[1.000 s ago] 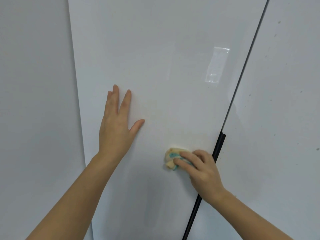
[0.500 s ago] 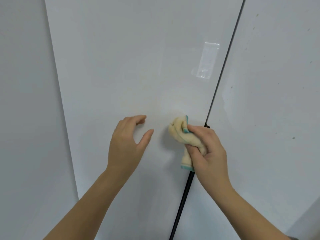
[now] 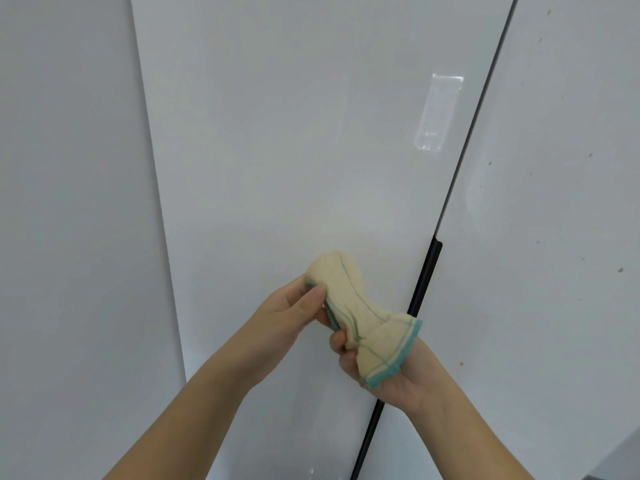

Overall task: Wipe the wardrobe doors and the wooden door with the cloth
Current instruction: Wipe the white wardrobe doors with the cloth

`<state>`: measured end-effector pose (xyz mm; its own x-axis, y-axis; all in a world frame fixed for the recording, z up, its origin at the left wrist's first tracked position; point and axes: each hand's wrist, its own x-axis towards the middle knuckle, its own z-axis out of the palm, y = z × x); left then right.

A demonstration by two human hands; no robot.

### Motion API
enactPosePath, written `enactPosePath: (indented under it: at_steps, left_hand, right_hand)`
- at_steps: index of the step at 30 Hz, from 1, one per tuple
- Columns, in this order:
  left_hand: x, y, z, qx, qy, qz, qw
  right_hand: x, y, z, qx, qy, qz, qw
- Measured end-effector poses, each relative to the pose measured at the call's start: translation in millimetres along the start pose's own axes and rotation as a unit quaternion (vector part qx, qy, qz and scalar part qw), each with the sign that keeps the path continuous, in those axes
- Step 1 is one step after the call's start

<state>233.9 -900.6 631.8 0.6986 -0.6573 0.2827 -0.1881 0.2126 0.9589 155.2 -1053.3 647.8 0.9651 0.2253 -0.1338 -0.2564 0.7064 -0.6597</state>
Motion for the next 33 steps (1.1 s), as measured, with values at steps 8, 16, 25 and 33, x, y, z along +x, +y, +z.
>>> enactPosePath:
  at_steps: [8,16,25,33]
  left_hand:
    - [-15,-5,-11,-0.115,0.205,-0.013,0.972]
    - [-22,-8,-14,-0.058,0.366,-0.069,0.926]
    - [-35,-15,-32,-0.12,0.251,-0.135,0.951]
    - [-38,-19,-34,-0.128,0.272,-0.113,0.947]
  right_hand:
    - [16,23,-2,-0.28,0.101,-0.037,0.954]
    - [28,50,14,-0.362,0.109,-0.091,0.921]
    - [33,50,10,-0.375,0.192,-0.15,0.894]
    - [38,55,9,-0.446,0.176,-0.194,0.856]
